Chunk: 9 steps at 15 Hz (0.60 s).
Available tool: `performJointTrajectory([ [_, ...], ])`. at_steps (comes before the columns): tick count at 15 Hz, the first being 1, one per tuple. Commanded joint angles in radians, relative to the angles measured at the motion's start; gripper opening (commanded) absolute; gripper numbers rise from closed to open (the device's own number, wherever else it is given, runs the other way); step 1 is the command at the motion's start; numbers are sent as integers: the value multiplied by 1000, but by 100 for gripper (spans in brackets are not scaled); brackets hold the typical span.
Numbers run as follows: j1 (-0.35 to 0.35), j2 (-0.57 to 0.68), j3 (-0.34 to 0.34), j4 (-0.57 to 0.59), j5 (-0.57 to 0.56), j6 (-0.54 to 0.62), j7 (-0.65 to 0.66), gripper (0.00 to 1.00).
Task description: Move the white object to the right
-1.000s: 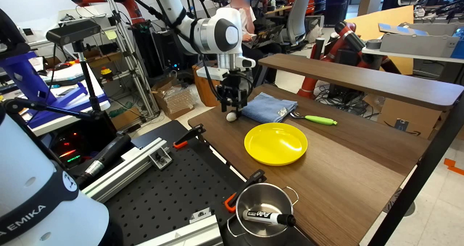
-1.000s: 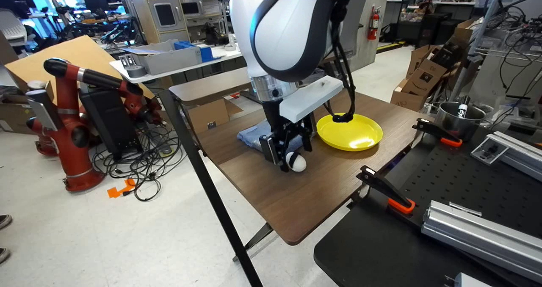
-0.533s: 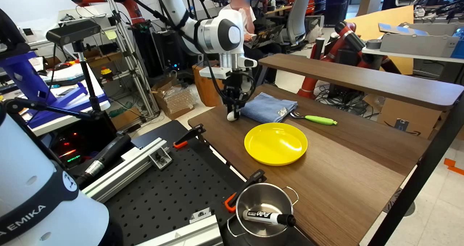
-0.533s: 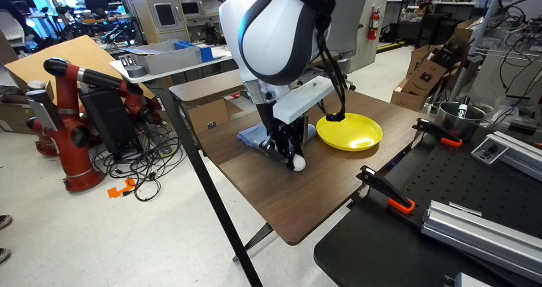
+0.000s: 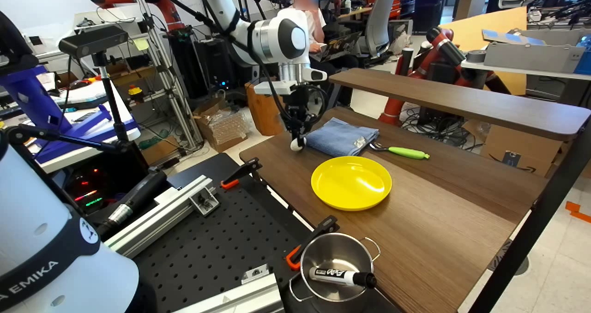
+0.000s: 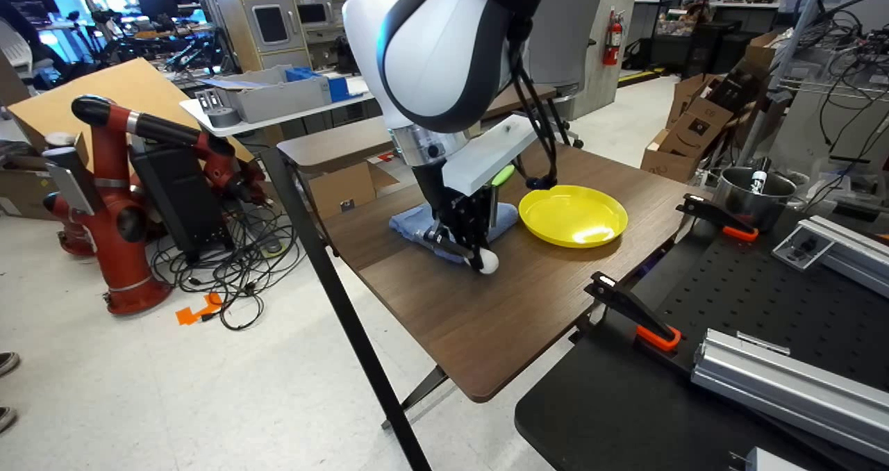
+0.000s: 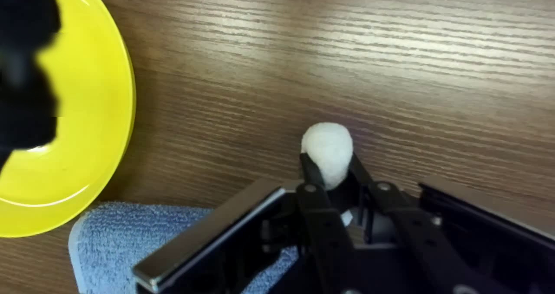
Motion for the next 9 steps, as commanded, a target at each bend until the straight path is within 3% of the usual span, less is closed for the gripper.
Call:
performJointTrajectory([
  [1,22,-33,-10,-7,-37,-50,-26,5],
  [9,-67,-239,-26,-148,-66,-18,-144,5],
])
